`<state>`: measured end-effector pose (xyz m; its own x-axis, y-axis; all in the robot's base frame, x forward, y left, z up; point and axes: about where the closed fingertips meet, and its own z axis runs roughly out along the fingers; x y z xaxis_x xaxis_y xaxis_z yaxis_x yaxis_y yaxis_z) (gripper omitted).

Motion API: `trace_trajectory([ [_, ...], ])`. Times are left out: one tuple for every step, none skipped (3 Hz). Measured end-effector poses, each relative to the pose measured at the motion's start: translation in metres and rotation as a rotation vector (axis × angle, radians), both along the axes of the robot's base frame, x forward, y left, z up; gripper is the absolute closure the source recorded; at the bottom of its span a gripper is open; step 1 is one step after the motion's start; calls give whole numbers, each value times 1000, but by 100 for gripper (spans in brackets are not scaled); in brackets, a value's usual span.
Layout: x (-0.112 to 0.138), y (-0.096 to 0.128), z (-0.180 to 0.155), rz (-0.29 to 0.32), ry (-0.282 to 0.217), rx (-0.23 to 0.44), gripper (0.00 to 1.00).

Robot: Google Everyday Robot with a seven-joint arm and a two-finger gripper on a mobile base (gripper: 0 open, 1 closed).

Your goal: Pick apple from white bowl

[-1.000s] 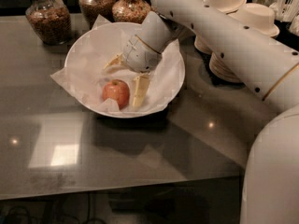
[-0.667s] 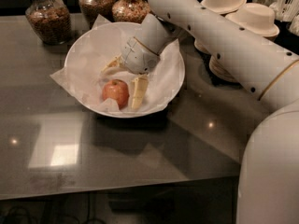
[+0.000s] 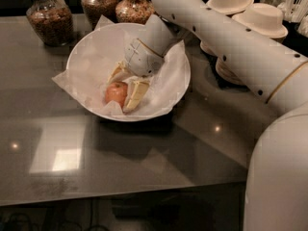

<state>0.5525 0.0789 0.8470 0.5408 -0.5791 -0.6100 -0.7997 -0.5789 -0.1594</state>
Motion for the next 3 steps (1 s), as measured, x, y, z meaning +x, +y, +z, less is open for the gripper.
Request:
trace_trajectory([
  [0, 0, 0, 0, 0, 0, 82],
  [0, 0, 0, 0, 0, 0, 100],
  [-4, -7, 10, -53, -1, 129, 100],
])
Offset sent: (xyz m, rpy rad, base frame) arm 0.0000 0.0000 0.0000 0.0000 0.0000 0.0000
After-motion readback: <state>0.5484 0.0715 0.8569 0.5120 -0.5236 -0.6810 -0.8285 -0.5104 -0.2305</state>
